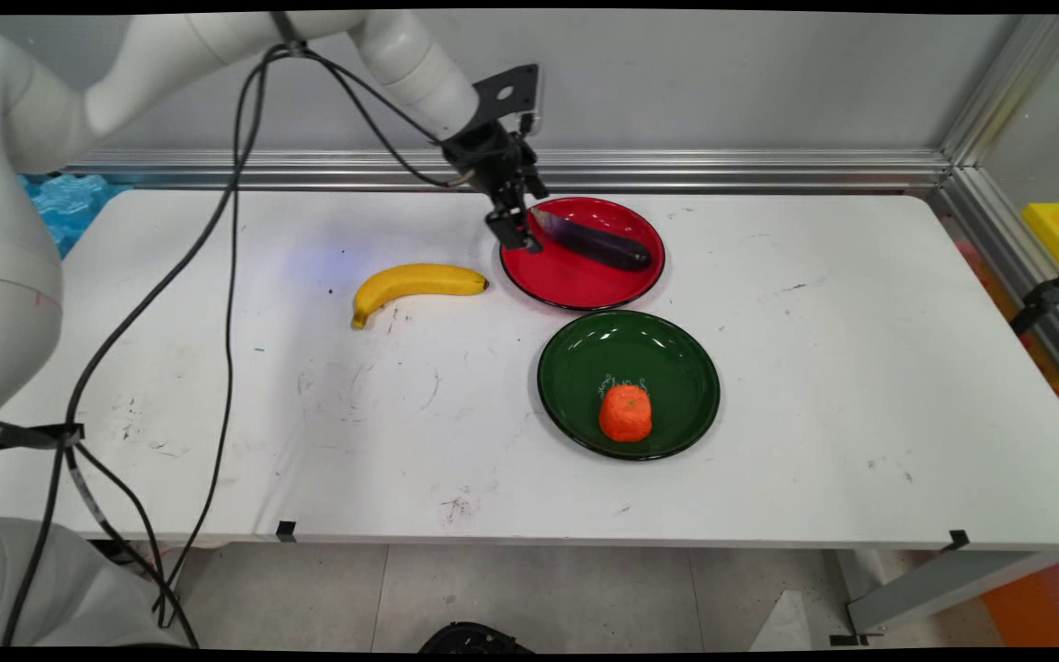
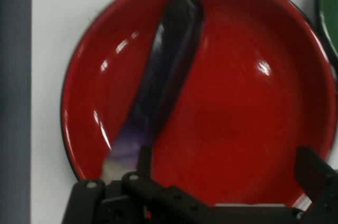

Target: Pick up the eggplant from the red plate

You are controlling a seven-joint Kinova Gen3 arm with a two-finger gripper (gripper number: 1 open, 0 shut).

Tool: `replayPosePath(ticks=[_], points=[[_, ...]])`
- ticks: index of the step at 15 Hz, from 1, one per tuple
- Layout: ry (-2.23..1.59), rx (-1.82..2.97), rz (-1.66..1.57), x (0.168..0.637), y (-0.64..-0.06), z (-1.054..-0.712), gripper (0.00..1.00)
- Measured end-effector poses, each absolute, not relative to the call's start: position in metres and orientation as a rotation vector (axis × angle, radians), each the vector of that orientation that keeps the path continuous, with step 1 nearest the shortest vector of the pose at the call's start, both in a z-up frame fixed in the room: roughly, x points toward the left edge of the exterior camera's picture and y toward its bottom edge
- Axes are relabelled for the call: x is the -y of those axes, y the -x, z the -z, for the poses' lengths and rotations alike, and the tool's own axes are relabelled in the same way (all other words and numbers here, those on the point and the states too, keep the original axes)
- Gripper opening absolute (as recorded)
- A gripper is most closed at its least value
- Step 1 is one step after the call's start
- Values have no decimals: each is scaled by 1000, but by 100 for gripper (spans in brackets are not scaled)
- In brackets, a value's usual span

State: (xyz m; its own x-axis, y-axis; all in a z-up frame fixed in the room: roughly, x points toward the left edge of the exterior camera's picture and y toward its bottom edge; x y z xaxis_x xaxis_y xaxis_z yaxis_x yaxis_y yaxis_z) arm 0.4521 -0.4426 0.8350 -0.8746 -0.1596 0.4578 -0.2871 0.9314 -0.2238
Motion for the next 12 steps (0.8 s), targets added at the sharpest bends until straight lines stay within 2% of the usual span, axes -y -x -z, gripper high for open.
replayPosePath(ticks=[12], points=[[-240, 2578, -366, 513, -428, -784, 100]])
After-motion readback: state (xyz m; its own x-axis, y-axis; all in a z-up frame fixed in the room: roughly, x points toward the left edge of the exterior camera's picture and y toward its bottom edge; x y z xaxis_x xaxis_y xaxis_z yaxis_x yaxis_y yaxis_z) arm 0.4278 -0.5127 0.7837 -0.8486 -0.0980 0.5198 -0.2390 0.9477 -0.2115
